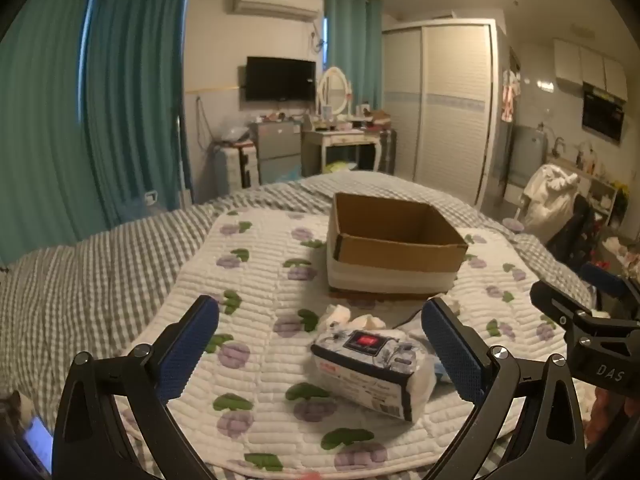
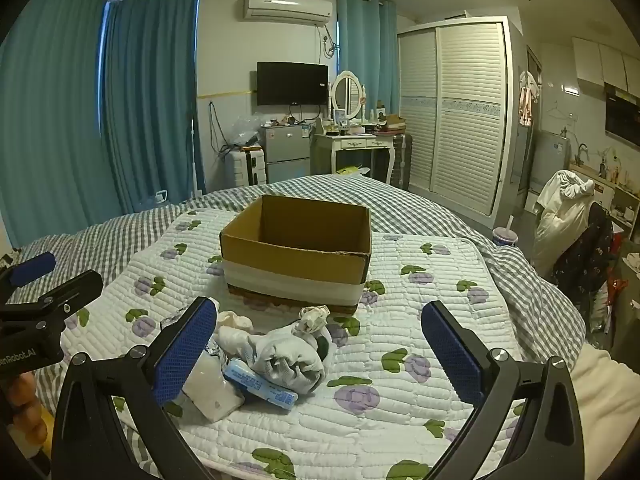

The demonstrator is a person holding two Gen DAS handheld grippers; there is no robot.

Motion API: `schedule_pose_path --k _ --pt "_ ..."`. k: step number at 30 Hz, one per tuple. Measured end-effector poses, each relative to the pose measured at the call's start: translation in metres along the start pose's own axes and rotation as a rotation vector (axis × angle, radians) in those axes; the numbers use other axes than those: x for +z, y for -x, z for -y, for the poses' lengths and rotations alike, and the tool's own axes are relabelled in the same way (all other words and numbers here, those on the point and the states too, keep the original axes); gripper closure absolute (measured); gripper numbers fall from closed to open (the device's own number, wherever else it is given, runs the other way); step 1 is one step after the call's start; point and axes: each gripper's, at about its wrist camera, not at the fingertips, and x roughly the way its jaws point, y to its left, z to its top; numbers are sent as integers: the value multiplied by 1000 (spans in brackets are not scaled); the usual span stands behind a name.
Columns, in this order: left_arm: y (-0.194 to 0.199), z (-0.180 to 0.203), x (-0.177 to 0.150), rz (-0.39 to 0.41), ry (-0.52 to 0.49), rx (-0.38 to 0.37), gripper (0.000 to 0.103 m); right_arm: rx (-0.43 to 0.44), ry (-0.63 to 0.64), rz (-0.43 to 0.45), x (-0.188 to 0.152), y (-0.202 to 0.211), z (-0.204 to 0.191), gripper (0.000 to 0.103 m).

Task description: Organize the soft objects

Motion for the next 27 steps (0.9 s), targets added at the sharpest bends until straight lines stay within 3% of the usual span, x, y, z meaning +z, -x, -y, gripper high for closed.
schedule_pose_path --k 27 --pt "-4 10 0 -19 -13 8 0 -7 -14 -16 0 -5 12 0"
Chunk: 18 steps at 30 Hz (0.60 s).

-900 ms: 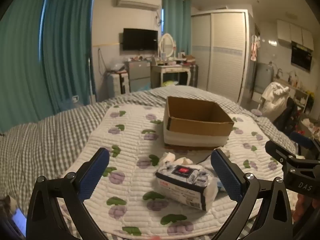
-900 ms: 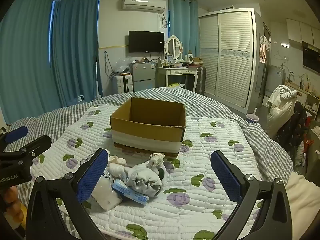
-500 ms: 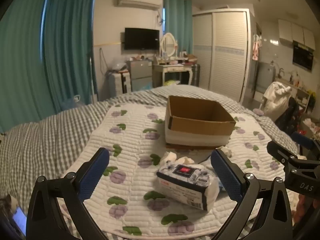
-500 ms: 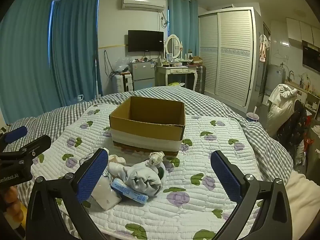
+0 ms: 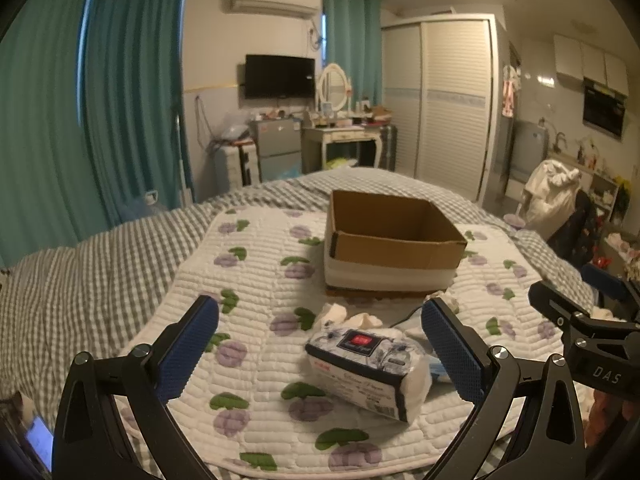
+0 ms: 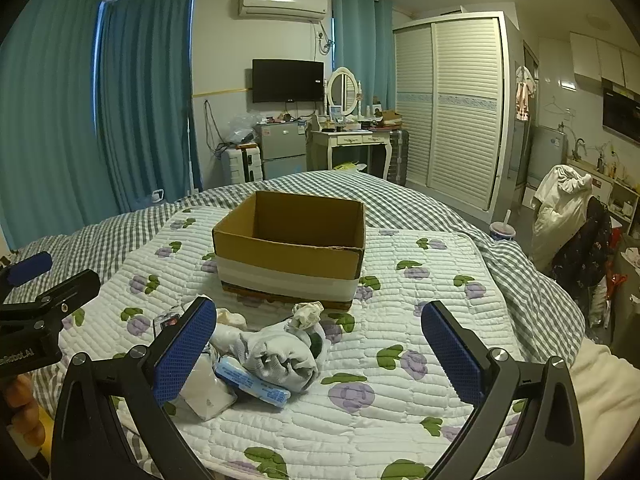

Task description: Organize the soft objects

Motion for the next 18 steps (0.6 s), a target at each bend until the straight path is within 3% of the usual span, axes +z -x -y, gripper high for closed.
schedule_pose_path --k 18 --pt "-1 -1 -2 -7 13 4 0 -3 1 0 -1 -1 0 0"
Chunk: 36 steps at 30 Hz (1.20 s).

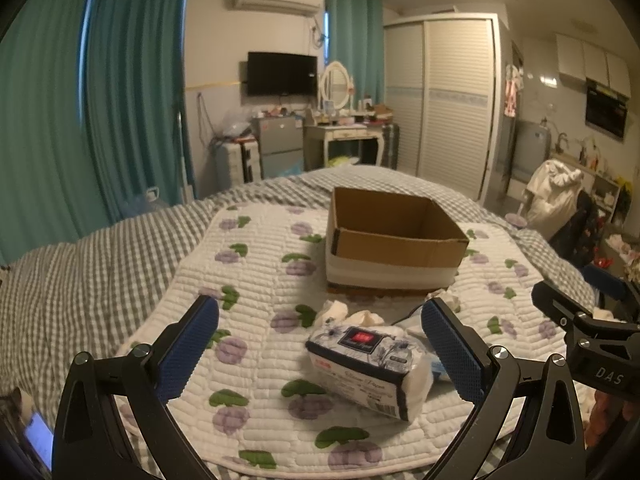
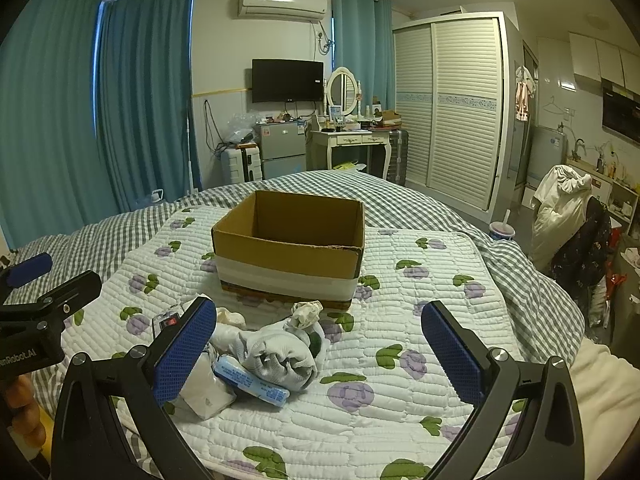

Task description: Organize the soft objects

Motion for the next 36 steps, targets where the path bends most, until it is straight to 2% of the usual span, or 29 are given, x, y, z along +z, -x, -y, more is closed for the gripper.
schedule_pose_path --k 36 --pt "1 3 -1 -13 13 -12 0 1 -1 0 -1 1 1 0"
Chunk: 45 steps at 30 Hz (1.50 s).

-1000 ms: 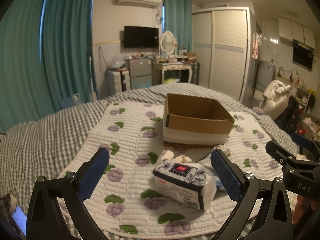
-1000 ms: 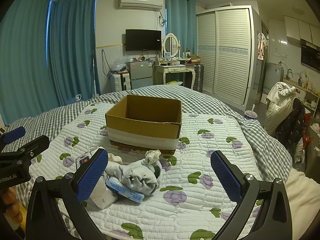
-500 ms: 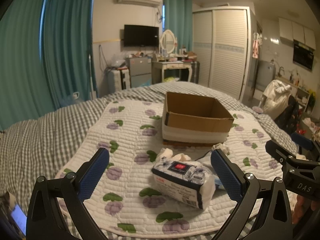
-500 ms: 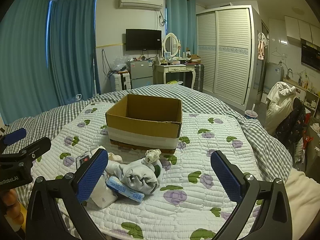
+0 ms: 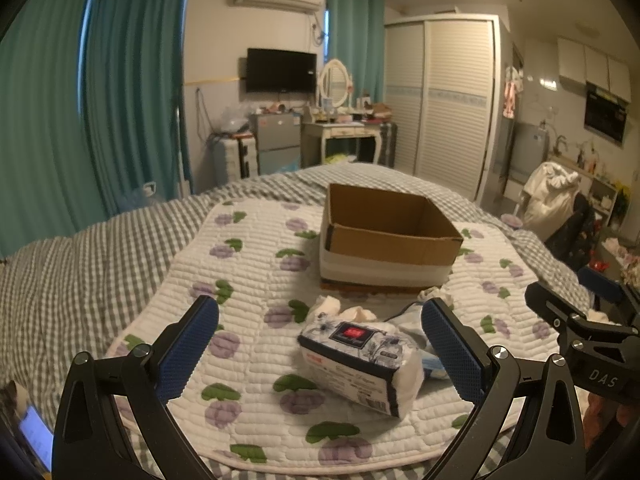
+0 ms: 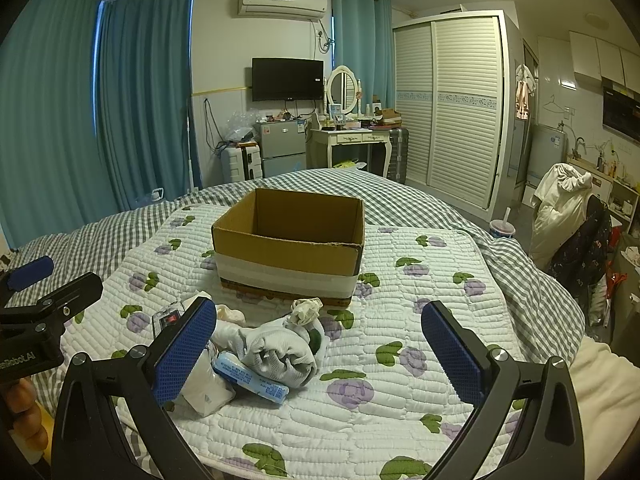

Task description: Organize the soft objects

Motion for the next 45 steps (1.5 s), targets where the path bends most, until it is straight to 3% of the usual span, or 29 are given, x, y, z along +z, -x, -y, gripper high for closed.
schedule_pose_path --k 12,16,21,28,35,37,40,45 --pt "1 14 -2 15 4 -6 0 -11 -5 8 -4 5 7 0" --pt "-17 26 -13 -39 15 -6 0 -20 -26 -11 -9 -2 20 0" --pt "-54 43 -36 -162 26 -20 0 -22 -49 -60 -21 -20 30 0" --pt "-86 52 -52 -217 42 7 2 -12 -58 -129 -36 -48 35 0" --pt "-92 37 -56 -242 46 -74 30 -9 -34 -179 -43 -67 27 0" --pt "-87 30 -56 -240 44 -102 43 -8 -25 -186 -44 -69 23 0" --pt "-80 17 -54 -247 67 -146 52 2 -8 -200 -45 -72 12 0" --pt "-66 -1 -53 -241 53 -161 57 46 15 -228 -45 -84 -7 0"
